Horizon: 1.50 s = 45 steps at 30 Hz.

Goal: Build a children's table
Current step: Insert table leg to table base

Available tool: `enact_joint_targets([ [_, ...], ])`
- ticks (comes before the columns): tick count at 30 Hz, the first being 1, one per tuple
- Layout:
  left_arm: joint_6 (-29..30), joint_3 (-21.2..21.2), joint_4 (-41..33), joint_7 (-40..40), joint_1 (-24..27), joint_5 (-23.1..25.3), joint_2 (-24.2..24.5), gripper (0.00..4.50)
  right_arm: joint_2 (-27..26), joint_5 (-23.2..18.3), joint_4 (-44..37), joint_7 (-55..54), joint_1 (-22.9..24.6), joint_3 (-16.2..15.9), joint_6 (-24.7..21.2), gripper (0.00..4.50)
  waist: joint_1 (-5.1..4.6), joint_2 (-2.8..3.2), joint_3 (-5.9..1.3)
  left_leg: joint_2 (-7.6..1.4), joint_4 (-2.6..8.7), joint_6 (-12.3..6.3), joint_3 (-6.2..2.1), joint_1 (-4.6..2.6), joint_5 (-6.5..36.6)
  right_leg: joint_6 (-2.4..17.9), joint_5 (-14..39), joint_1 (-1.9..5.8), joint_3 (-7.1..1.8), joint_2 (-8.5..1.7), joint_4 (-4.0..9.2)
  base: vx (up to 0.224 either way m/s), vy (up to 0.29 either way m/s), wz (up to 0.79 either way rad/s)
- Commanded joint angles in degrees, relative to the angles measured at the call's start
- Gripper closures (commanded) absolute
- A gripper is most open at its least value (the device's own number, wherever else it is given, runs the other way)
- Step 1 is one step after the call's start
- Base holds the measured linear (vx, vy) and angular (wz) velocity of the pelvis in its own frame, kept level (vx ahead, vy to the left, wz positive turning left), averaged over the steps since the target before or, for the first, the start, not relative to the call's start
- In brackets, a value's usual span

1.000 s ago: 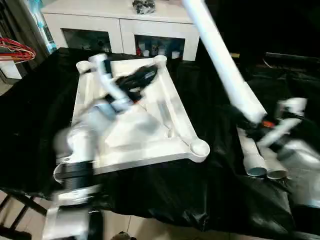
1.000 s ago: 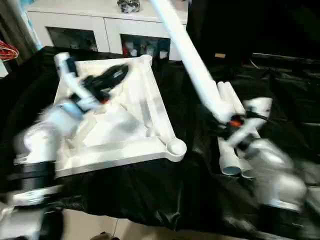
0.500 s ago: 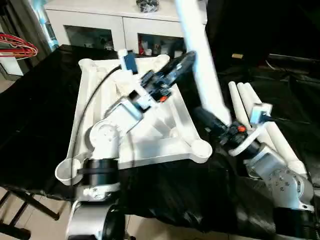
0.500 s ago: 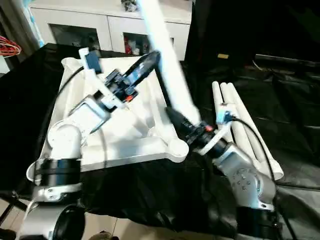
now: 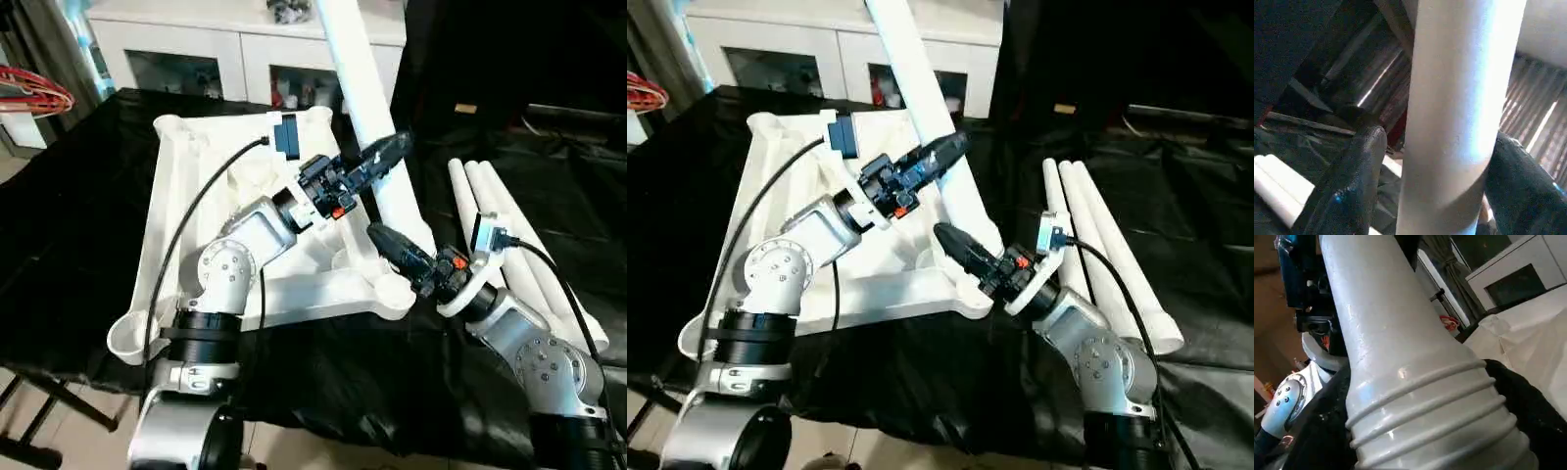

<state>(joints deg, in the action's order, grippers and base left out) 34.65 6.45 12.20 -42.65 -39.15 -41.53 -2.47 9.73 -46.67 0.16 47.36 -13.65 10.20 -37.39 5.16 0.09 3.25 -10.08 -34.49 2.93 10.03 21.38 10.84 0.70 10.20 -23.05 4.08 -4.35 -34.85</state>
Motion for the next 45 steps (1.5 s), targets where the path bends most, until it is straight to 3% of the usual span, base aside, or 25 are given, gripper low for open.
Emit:
enact_joint_targets([
  [1,-0.7,-0.5,-0.1,0.4,-1.1,1.5,0.8,1.73,0.2,-0.6,-1.2,0.4,-0.2,-0.3,0.1,1.35,0.13,-0.04,-3.91,-2.62,4.1,-1.65,-0.97,-0.33,8.9,9.8,14.2,3.43,-2.56,-3.99,4.89,0.0,0.0,0.0],
  [4,-1.6,-0.3,0.3,1.0,-1.3,2.0,1.2,2.09,0.0,-0.7,-1.2,0.3,0.0,-0.2,0.3,1.35,0.19,0.16,-3.87,-2.64,4.16,-1.57,-1.03,-0.34,9.2,9.7,15.0,3.41,-2.53,-4.05,4.98,0.0,0.0,0.0],
  [12,-2.4,0.3,-1.0,3.1,-1.0,2.7,1.8,2.49,-0.4,1.4,-0.7,-0.8,-0.4,-1.1,2.3,1.35,0.19,0.25,-3.87,-2.69,4.15,-1.44,-0.99,-0.34,9.3,10.4,13.9,3.38,-2.56,-4.07,4.8,0.0,0.0,0.0],
  [13,-2.4,0.2,-1.5,3.6,-0.9,3.0,1.9,2.56,-0.3,1.5,-0.6,-0.7,-0.5,-1.2,2.4,0.79,0.17,0.17,-3.85,-2.66,4.16,-1.48,-0.98,-0.29,9.3,10.3,14.1,3.38,-2.57,-4.08,4.82,0.0,0.0,0.0],
  [15,-2.9,0.0,-2.4,4.7,-0.8,3.7,2.0,2.56,-0.1,1.9,-0.6,-0.9,-0.8,-1.2,2.7,0.65,0.2,-0.01,-3.79,-2.75,4.2,-1.47,-1.01,-0.27,9.4,10.2,14.9,3.37,-2.56,-4.11,4.83,0.0,0.0,0.0],
  [17,-4.6,-0.8,-3.5,5.2,-0.7,5.6,2.4,2.57,0.5,1.0,-1.3,-0.5,-0.8,-0.9,1.9,0.49,0.29,0.46,-3.81,-2.78,4.22,-1.41,-1.08,-0.38,9.5,9.7,15.6,3.32,-2.6,-4.15,4.91,0.0,0.0,0.0],
  [20,-4.6,-0.9,-4.2,6.6,-1.0,6.4,2.7,2.57,1.3,0.7,-2.2,-0.3,-0.6,-0.4,2.0,0.2,0.23,0.55,-3.76,-2.72,4.25,-1.37,-1.06,-0.3,9.6,9.7,15.1,3.3,-2.58,-4.04,4.93,0.0,0.0,0.0],
  [23,-4.9,-1.7,-4.1,6.5,-1.3,7.6,3.5,2.57,2.1,1.4,-2.7,-0.9,-0.7,0.4,3.0,0.02,0.23,0.28,-3.75,-2.62,4.26,-1.46,-1.05,-0.25,9.6,9.1,15.4,3.37,-2.56,-3.94,5.03,0.0,0.0,0.0],
  [25,-5.1,-3.0,-3.9,6.3,-1.7,9.4,4.6,2.57,3.7,1.5,-3.1,-1.6,-1.3,2.1,3.5,0.0,0.24,0.53,-3.84,-2.67,4.22,-1.4,-1.1,-0.35,9.3,8.4,15.5,3.3,-2.56,-3.88,4.99,0.0,0.0,0.0],
  [28,-5.3,-4.3,-3.7,6.9,-2.0,11.1,5.6,2.57,6.0,0.6,-4.1,-1.9,-2.3,4.0,2.6,0.0,0.21,0.34,-3.88,-2.59,4.12,-1.59,-1.0,-0.36,8.5,8.4,14.6,3.33,-2.59,-3.81,4.84,0.0,0.0,0.0],
  [34,-5.7,-6.4,-3.8,8.1,-2.3,13.7,6.8,2.57,10.6,4.5,-4.8,-3.4,-3.8,3.9,3.4,0.0,0.35,0.03,-3.89,-2.45,3.86,-2.09,-0.83,-0.22,7.3,9.0,14.4,3.34,-2.56,-3.92,4.76,0.0,0.0,0.0],
  [38,-6.0,-8.0,-4.3,7.5,-2.5,15.6,7.5,2.57,13.1,8.1,-6.4,-3.1,-5.5,1.2,4.6,0.0,0.34,-0.11,-3.9,-2.46,3.85,-2.17,-0.85,-0.19,7.0,8.5,15.1,3.32,-2.53,-3.84,4.77,0.0,0.0,0.0],
  [41,-5.8,-9.8,-5.2,6.8,-2.4,17.0,8.4,2.57,16.5,15.9,-7.1,-2.8,-7.0,-6.5,6.0,0.0,0.28,-0.09,-3.88,-2.45,3.77,-2.07,-0.88,-0.17,7.0,8.4,15.1,3.26,-2.52,-3.83,4.71,0.0,0.0,0.0],
  [45,-5.8,-11.0,-5.7,6.6,-2.3,17.7,8.7,2.57,15.9,18.6,-6.5,-4.7,-8.2,-9.3,6.2,0.0,0.21,-0.01,-3.89,-2.5,3.78,-2.23,-0.87,-0.21,7.2,9.0,14.8,3.2,-2.6,-3.82,4.66,0.0,0.0,0.0],
])
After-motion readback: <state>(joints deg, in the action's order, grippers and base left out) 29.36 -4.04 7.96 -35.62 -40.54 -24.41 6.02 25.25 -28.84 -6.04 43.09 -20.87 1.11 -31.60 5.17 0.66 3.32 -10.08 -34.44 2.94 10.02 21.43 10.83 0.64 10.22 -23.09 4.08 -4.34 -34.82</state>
